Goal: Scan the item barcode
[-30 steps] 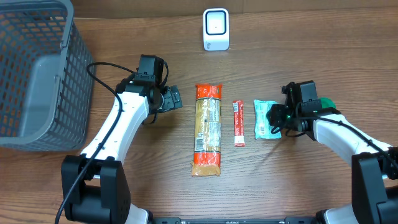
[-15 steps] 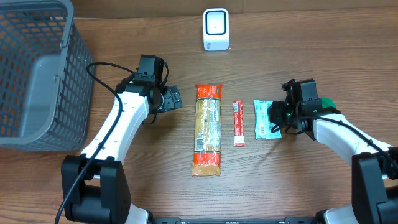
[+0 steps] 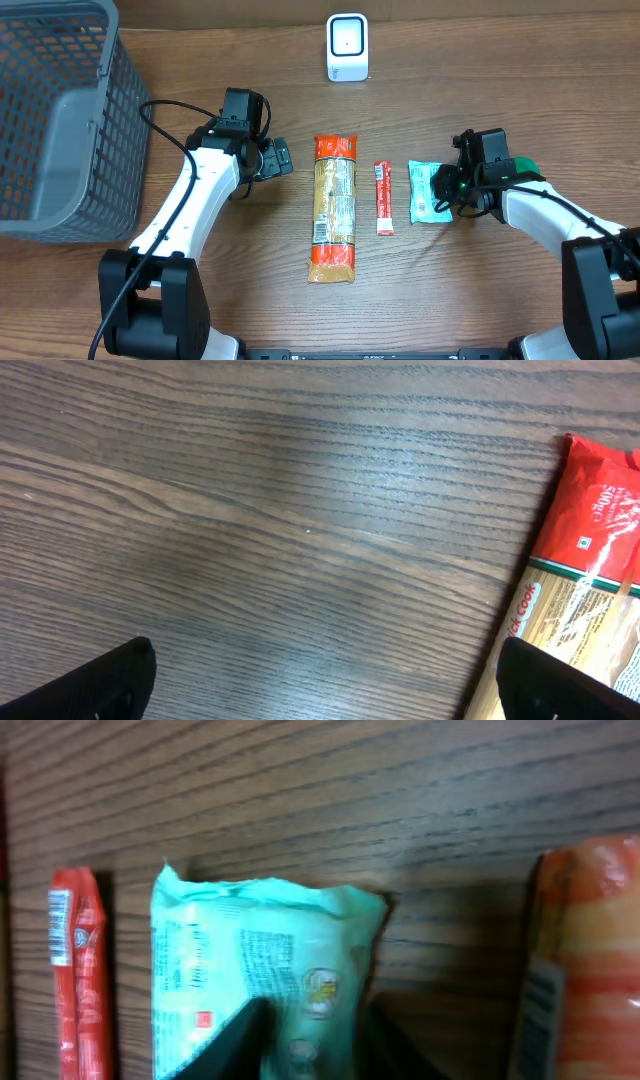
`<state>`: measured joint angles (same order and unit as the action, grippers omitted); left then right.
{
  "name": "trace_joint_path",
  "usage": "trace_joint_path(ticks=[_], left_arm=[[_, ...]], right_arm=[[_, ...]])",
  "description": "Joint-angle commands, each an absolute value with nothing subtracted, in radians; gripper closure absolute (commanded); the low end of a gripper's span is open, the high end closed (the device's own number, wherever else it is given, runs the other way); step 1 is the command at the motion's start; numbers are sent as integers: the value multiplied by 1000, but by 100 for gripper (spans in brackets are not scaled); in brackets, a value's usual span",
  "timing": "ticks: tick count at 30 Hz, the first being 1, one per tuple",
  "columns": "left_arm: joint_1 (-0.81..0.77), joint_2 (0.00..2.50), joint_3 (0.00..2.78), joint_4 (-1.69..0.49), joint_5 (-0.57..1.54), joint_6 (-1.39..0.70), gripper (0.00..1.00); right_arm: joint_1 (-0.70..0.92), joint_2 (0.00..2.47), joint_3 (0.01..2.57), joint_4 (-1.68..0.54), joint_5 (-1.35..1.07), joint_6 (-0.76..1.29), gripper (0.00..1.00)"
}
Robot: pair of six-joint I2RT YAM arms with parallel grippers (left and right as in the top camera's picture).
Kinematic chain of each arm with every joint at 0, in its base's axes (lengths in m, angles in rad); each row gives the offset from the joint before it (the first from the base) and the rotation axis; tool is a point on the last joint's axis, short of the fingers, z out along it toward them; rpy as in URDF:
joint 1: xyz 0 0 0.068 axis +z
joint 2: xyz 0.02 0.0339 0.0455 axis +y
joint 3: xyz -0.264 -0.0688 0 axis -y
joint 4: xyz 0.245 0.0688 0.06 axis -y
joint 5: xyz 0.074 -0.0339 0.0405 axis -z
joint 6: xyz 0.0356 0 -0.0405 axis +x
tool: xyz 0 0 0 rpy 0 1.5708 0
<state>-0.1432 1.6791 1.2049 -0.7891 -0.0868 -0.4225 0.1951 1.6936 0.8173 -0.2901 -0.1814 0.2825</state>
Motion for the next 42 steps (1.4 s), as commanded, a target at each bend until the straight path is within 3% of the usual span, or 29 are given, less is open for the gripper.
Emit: trace_joint_path(ticks=[1, 2, 9, 36, 42], left_arm=[[-144, 1667, 1214, -788, -85, -426, 0], [-144, 1667, 1214, -788, -85, -426, 0], [-144, 1667, 1214, -788, -85, -426, 0], [-144, 1667, 1214, -788, -85, -426, 0], [-144, 1667, 1214, -788, -85, -426, 0]], right_arm=[[196, 1731, 803, -334, -184, 292, 76], [196, 1731, 803, -354, -185, 292, 83], [196, 1731, 803, -381, -204, 310, 96], [196, 1724, 807, -418, -276, 309, 97], [195, 1611, 813, -418, -377, 306, 96]])
